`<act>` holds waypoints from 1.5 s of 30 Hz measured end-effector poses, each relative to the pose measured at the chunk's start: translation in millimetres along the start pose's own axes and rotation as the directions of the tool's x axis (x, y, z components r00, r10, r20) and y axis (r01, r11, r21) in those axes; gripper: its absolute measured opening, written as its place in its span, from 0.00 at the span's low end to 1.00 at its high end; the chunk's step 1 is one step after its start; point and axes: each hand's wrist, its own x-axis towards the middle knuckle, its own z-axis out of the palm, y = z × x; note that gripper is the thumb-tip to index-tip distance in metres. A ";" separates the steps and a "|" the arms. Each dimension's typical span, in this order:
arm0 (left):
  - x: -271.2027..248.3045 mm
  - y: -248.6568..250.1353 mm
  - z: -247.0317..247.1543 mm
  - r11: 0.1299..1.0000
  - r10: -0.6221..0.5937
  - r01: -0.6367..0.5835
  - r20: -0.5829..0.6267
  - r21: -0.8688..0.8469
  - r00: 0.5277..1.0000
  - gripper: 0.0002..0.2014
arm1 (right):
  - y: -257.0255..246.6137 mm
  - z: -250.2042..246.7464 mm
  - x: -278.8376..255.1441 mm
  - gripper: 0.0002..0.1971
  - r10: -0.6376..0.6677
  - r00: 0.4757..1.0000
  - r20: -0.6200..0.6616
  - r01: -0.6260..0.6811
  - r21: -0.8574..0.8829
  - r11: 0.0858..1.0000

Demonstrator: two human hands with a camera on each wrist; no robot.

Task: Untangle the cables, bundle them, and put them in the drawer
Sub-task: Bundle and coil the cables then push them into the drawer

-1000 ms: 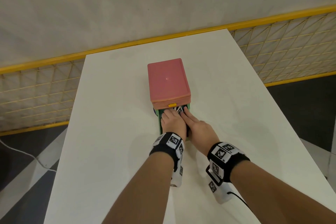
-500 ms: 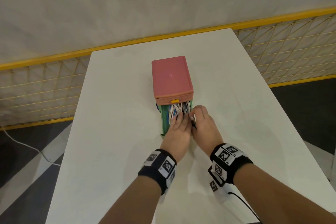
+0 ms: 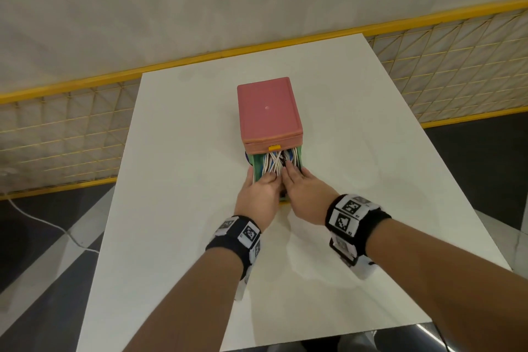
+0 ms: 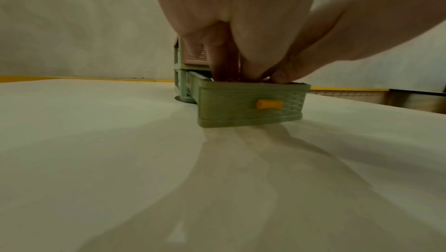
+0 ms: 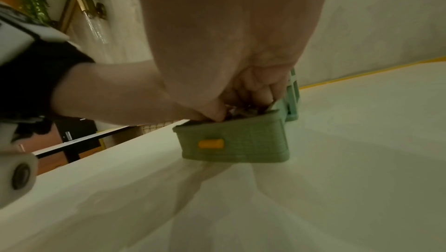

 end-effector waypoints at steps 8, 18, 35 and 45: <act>-9.4 -19.1 -17.6 0.740 -0.311 0.265 0.034 -0.618 0.950 0.13 | -0.9 2.9 1.2 0.27 -0.029 1.000 0.010 0.030 -0.075 0.997; -5.8 -13.1 -14.9 0.995 0.012 -0.003 0.089 -0.100 0.996 0.21 | 8.6 -14.5 21.1 0.29 -0.019 0.999 -0.038 0.018 -0.017 1.000; 26.3 -43.3 -28.9 0.998 -0.021 0.001 -0.282 -0.071 0.959 0.12 | 11.6 9.0 43.3 0.16 0.063 0.896 -0.439 -0.041 0.060 0.997; 73.6 -42.8 -50.8 0.993 0.004 0.003 0.063 -0.115 0.998 0.26 | 30.9 16.8 44.3 0.26 0.387 0.678 -0.626 -0.072 0.466 0.882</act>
